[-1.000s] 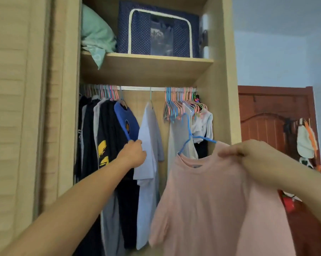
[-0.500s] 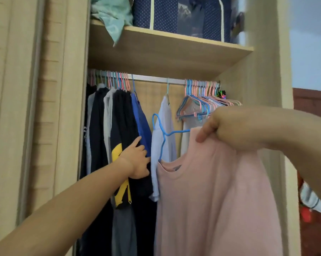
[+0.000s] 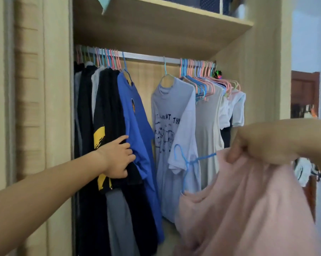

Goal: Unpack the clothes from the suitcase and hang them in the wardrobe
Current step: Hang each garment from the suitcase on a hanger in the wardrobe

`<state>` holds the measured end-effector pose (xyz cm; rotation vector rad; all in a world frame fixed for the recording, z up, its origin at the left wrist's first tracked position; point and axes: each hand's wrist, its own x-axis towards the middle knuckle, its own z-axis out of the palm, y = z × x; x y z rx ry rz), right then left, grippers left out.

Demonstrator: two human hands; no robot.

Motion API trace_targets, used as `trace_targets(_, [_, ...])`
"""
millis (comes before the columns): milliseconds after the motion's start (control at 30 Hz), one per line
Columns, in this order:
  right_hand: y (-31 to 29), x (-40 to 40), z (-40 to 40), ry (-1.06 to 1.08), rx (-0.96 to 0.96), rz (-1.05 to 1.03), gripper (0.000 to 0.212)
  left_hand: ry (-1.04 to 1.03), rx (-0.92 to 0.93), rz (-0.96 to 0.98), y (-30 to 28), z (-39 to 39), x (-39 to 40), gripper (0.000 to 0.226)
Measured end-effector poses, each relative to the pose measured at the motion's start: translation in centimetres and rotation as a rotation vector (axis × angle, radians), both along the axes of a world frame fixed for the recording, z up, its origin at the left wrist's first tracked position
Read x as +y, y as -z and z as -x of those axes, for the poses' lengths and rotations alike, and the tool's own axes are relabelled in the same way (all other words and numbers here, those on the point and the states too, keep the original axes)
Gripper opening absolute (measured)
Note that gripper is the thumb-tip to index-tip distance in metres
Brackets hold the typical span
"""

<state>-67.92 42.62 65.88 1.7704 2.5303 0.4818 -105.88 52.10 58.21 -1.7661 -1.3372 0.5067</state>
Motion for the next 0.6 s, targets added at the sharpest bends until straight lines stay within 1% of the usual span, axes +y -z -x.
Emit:
trace_targets(33, [0.3,0.0,0.1,-0.006,0.037,-0.001,0.046,0.015,0.004,-0.003,0.1,-0.2,0.1,0.054])
trace_targets(67, [0.3,-0.5,0.3,-0.013,0.050,-0.020,0.046,0.027,0.004,-0.004,0.1,-0.4,0.4,0.053])
trace_targets(133, [-0.3,-1.0,1.0,-0.034,0.063,-0.126,0.049,0.028,-0.009,0.009,0.0,-0.6,0.6,0.054])
trace_targets(200, [-2.4,-1.8,1.7,-0.029,0.137,-0.274,0.053,0.021,-0.017,0.023,-0.2,-0.5,0.6,0.056])
trace_targets(300, [-6.9,-0.3,2.8,-0.046,0.267,-0.505,0.040,-0.003,-0.044,0.013,-0.4,-0.7,0.4,0.064])
trace_targets(367, [-9.0,1.6,4.6,-0.038,0.311,-0.630,0.034,0.026,-0.143,-0.033,-0.5,-1.4,0.3,0.069])
trace_targets(400, [-9.5,2.8,5.5,-0.044,0.311,-0.683,0.033,0.044,-0.193,-0.072,-0.6,-1.8,0.1,0.067])
trace_targets(433, [-9.5,3.8,6.6,-0.054,0.290,-0.723,0.031,0.048,-0.220,-0.111,-0.7,-1.9,-0.2,0.060])
trace_targets(533, [-8.4,7.7,9.0,-0.083,0.149,-0.722,0.034,0.021,-0.215,-0.198,-0.7,-1.3,-0.4,0.023])
trace_targets(567, [-8.1,8.9,9.4,-0.083,0.133,-0.711,0.036,0.021,-0.230,-0.212,-0.6,-0.9,-0.4,0.021])
trace_targets(600, [-8.1,10.2,9.6,-0.088,0.141,-0.714,0.036,0.032,-0.251,-0.220,-0.5,-0.6,-0.3,0.028])
